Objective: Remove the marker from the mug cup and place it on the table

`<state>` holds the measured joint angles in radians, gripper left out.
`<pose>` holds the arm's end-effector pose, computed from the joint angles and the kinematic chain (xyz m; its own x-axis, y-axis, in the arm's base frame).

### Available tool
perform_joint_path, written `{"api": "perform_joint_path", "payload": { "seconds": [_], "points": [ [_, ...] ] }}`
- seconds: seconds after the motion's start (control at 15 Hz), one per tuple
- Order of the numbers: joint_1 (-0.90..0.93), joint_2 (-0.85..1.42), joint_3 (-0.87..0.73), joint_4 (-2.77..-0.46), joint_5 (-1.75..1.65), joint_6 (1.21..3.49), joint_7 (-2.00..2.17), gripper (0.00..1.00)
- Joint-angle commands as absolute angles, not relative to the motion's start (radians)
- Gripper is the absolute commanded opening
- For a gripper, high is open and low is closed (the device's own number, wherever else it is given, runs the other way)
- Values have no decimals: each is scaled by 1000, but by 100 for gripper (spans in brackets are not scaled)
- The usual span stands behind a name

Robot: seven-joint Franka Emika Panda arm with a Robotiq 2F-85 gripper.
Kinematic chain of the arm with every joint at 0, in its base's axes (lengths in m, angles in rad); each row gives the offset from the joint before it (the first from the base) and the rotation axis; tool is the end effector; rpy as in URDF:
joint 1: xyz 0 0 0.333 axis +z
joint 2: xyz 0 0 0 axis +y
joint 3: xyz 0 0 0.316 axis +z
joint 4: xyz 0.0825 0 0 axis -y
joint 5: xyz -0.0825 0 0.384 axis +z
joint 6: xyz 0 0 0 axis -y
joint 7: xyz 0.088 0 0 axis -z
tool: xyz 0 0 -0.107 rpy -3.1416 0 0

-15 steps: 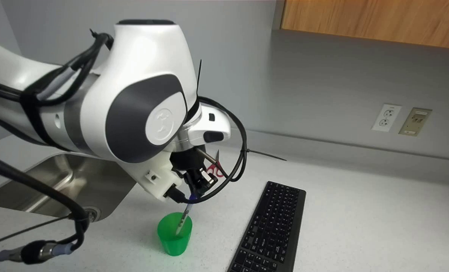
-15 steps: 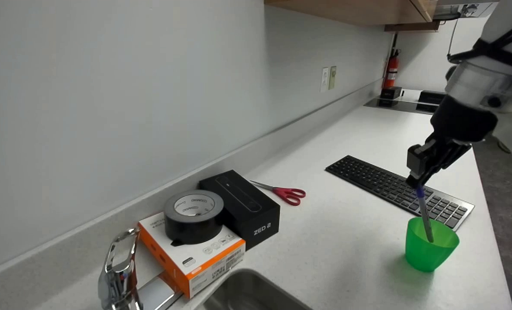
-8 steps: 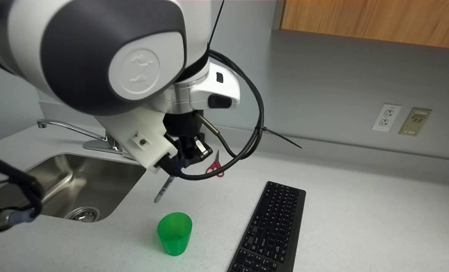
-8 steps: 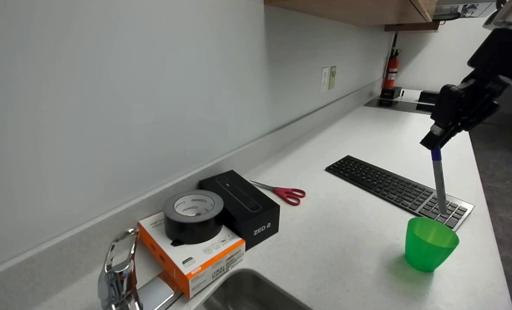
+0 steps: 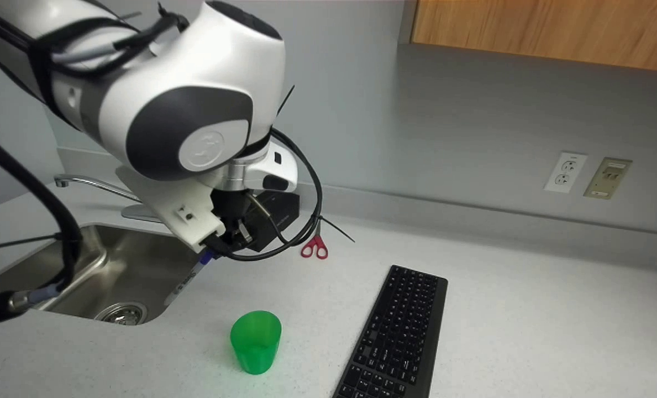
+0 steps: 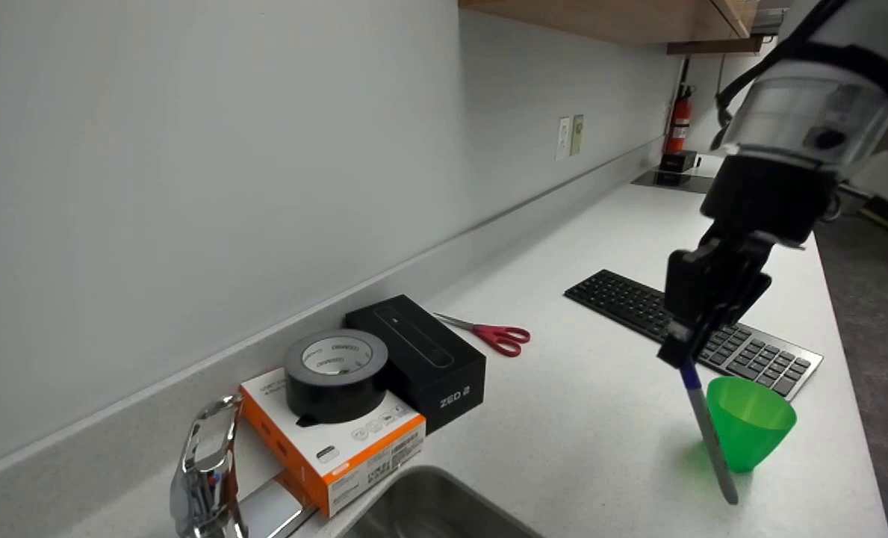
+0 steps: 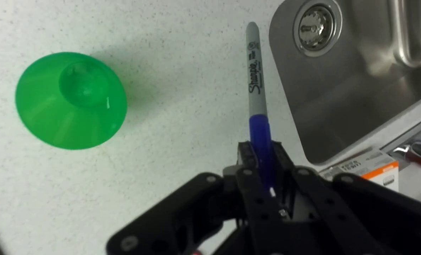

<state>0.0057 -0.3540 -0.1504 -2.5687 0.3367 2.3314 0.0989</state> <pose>0.4215 -0.0552 0.3968 0.8936 -0.4471 0.0388 -0.4132 -0.8535 -0.3175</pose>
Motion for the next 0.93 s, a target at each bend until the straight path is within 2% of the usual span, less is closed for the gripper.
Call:
{"api": "perform_joint_path", "payload": {
  "seconds": [0.0,0.53,0.6,0.67,0.87],
  "points": [
    [17,-126,-158,-2446,414,2302,10,4],
    [-52,139,-124,-2291,376,2315,12,4],
    [-54,150,-121,-2283,366,2324,21,40],
    [-56,160,-117,-2275,361,2327,24,41],
    [-59,175,-112,-2261,347,2331,27,63]
  ]
}}
